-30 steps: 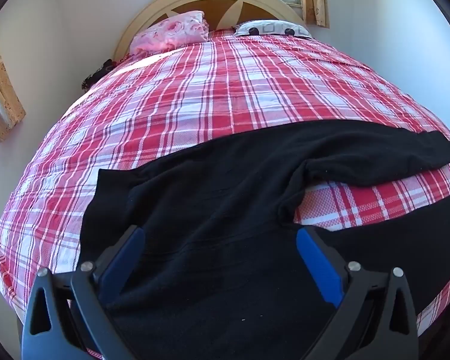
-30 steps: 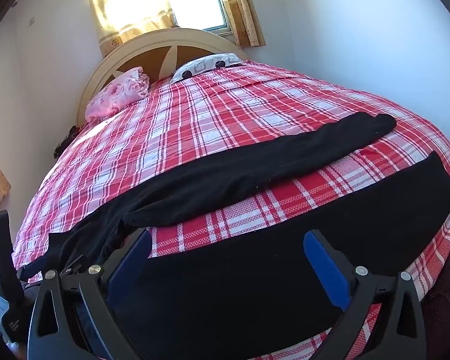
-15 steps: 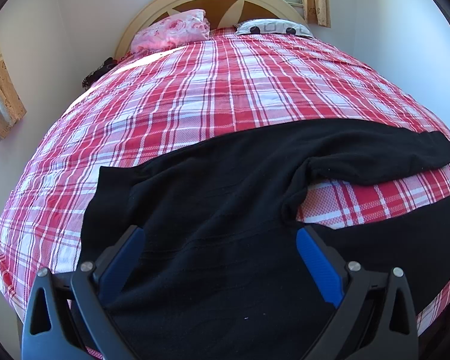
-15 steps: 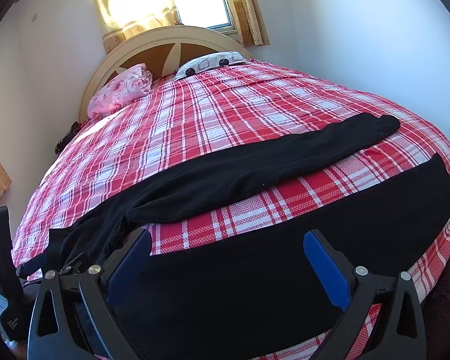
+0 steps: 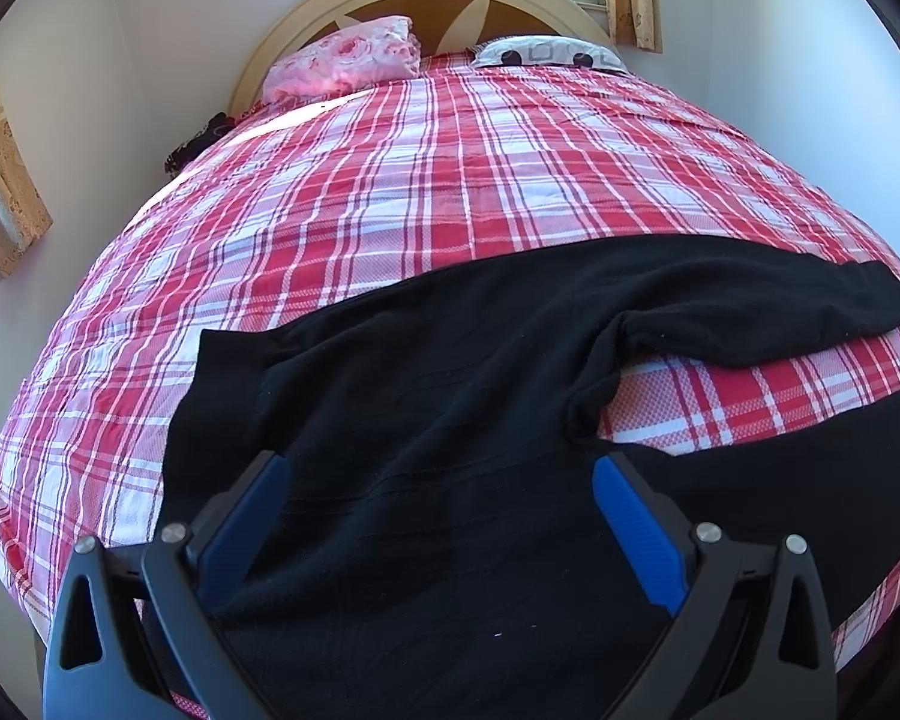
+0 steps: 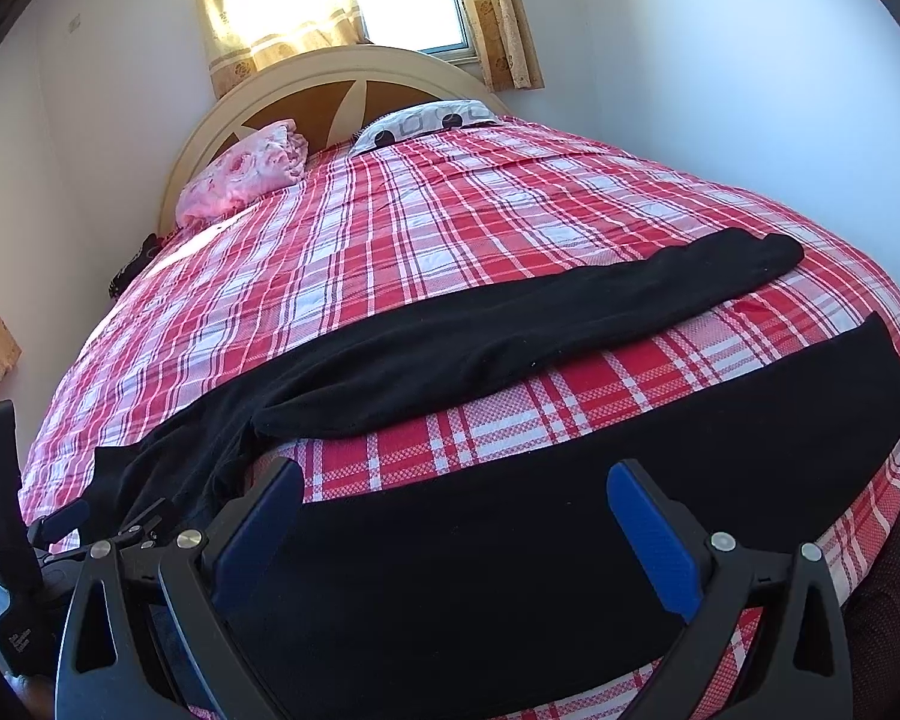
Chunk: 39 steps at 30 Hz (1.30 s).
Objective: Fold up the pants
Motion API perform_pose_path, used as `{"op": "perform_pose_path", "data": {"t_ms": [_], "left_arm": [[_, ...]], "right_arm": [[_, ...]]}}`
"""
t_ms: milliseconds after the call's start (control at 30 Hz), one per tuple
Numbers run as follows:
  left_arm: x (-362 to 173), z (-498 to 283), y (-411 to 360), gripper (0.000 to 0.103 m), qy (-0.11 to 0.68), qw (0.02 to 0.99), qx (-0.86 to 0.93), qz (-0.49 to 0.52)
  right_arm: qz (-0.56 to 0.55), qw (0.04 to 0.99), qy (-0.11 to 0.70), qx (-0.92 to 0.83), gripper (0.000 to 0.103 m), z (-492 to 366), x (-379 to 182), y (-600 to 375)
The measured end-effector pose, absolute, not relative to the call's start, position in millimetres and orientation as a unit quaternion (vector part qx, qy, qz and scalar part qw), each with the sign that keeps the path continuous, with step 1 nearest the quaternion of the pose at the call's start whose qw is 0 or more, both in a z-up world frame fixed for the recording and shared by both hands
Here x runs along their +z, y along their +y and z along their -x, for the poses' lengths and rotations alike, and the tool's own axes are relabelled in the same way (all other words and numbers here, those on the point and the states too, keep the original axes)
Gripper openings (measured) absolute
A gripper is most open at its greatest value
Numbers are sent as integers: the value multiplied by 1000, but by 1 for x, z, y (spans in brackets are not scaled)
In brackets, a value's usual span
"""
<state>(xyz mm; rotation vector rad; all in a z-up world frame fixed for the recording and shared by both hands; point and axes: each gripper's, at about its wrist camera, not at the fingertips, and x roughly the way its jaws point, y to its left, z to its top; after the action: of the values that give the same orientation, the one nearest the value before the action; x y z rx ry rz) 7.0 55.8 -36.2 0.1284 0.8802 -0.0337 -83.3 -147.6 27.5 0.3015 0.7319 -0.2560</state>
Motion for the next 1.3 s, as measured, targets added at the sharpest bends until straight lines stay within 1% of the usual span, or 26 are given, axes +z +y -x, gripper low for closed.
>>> {"op": "perform_pose_path", "data": {"t_ms": [267, 467, 600, 700, 767, 833, 900, 1000, 1133, 1233, 1267, 1300], "left_arm": [[-34, -9, 57, 103, 426, 902, -17, -60], [-35, -17, 72, 103, 429, 901, -4, -59], [-38, -27, 88, 103, 436, 898, 3, -57], [-43, -35, 96, 103, 439, 896, 14, -58], [-49, -43, 101, 103, 455, 889, 13, -49], [-57, -50, 106, 103, 472, 881, 7, -30], [-61, -54, 113, 103, 479, 878, 6, -15], [-66, -57, 119, 103, 475, 880, 6, -12], [-69, -64, 128, 103, 467, 884, 9, -11], [-69, -77, 136, 103, 476, 879, 1, 5], [-67, -81, 139, 102, 477, 879, -4, 15], [-64, -85, 141, 101, 475, 880, -8, 26]], "right_arm": [[-148, 917, 351, -121, 102, 81, 28, -146], [-114, 925, 343, -114, 102, 68, 33, -141], [-81, 926, 357, -90, 102, 40, 36, -140], [-67, 932, 352, -53, 102, 10, 40, -134], [-55, 929, 365, -23, 102, -13, 38, -128], [-32, 916, 400, 8, 102, -42, 25, -121], [2, 909, 417, 24, 102, -72, 15, -110], [32, 905, 422, 54, 99, -103, 9, -89], [93, 892, 429, 108, 98, -138, 0, -52], [153, 874, 441, 137, 93, -161, -14, -25], [181, 866, 447, 136, 90, -167, -21, -19], [187, 864, 448, 132, 89, -172, -24, -20]]}}
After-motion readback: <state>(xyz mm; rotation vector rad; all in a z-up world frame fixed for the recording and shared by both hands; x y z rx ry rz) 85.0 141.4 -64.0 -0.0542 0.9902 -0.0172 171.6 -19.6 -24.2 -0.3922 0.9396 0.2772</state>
